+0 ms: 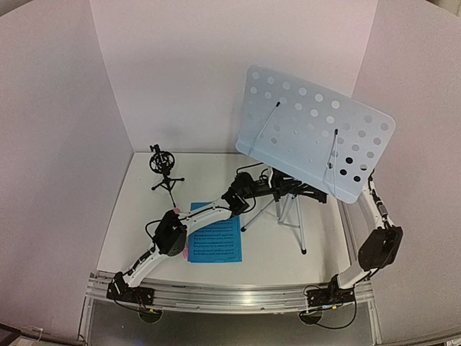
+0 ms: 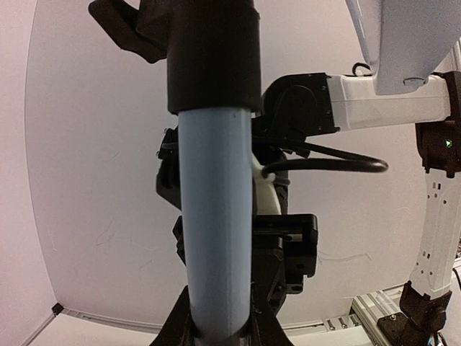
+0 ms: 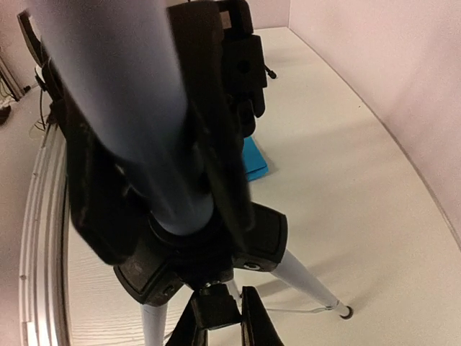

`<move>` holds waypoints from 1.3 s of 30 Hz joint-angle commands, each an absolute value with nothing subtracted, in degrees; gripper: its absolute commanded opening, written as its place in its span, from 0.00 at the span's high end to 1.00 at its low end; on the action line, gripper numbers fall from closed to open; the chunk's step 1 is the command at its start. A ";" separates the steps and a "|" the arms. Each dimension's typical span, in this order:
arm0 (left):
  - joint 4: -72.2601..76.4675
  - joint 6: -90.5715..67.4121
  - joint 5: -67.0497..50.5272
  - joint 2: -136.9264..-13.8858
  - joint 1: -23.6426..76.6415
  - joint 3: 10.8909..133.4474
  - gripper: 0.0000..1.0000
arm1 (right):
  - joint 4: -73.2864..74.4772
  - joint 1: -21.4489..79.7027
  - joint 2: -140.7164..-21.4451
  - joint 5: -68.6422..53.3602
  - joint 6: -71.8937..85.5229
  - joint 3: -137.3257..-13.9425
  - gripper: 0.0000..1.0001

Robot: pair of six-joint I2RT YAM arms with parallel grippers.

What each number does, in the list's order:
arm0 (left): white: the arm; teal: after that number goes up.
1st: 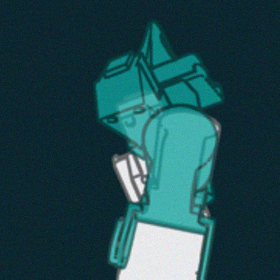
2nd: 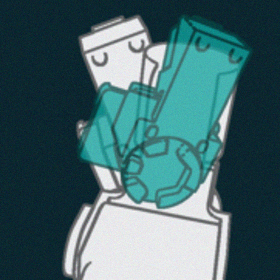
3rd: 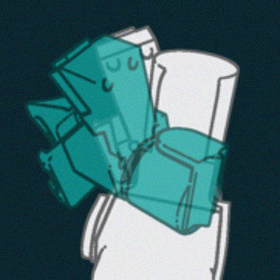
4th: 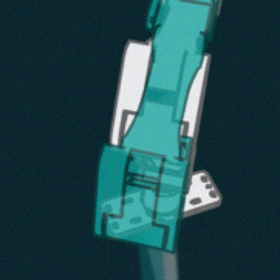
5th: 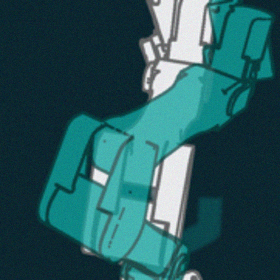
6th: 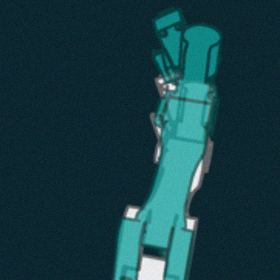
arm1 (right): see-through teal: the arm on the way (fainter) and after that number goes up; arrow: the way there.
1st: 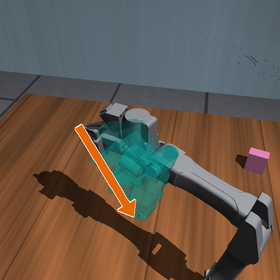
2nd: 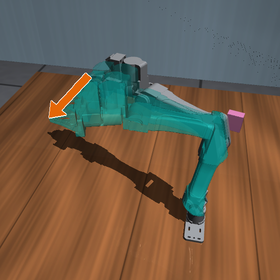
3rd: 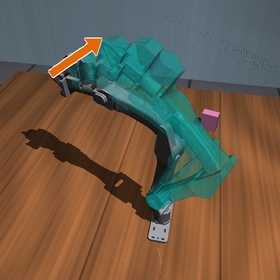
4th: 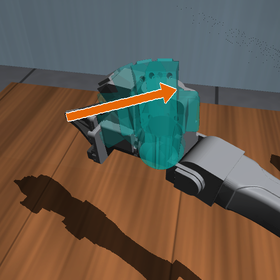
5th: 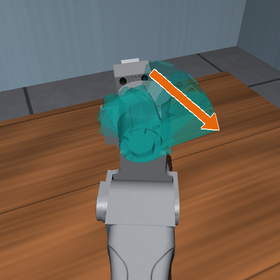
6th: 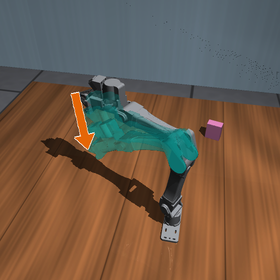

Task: Set up the instrument practice props

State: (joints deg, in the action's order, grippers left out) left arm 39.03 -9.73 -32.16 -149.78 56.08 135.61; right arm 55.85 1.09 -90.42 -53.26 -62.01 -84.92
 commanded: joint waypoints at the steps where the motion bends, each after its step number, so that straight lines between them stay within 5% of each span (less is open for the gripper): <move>1: 38.83 2.23 -30.05 -151.53 53.70 133.42 1.00 | 78.98 0.82 -91.53 -66.62 -60.36 -91.01 0.79; 8: 39.03 1.75 -30.77 -151.39 53.68 133.32 1.00 | 80.02 0.49 -89.89 -64.76 -57.88 -91.92 0.60; 14: 38.20 0.24 -31.08 -151.74 53.30 133.98 1.00 | 78.54 -3.70 -89.73 -68.46 -56.45 -91.27 0.13; 20: 36.91 -2.27 -30.77 -152.19 53.17 135.05 1.00 | 70.16 -6.63 -90.84 -74.05 -50.22 -88.03 0.12; 25: 36.15 -2.39 -30.74 -152.71 53.17 136.20 1.00 | 61.91 -6.77 -92.98 -73.97 -44.32 -87.75 0.21; 31: 35.52 -2.55 -30.54 -153.30 53.23 137.14 1.00 | 33.38 -6.64 -89.30 -68.19 -27.49 -78.38 0.25; 34: 34.93 -2.32 -30.65 -153.79 53.17 138.10 1.00 | 31.83 -6.48 -90.50 -71.37 -27.33 -78.09 0.38; 39: 34.28 -1.80 -30.55 -154.45 53.17 139.33 1.00 | 32.00 -6.02 -92.58 -76.85 -27.50 -79.70 0.38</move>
State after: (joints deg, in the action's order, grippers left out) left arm 37.09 -9.51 -29.38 -151.17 55.69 138.29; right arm 36.66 -6.61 -91.50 -70.71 -29.95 -77.81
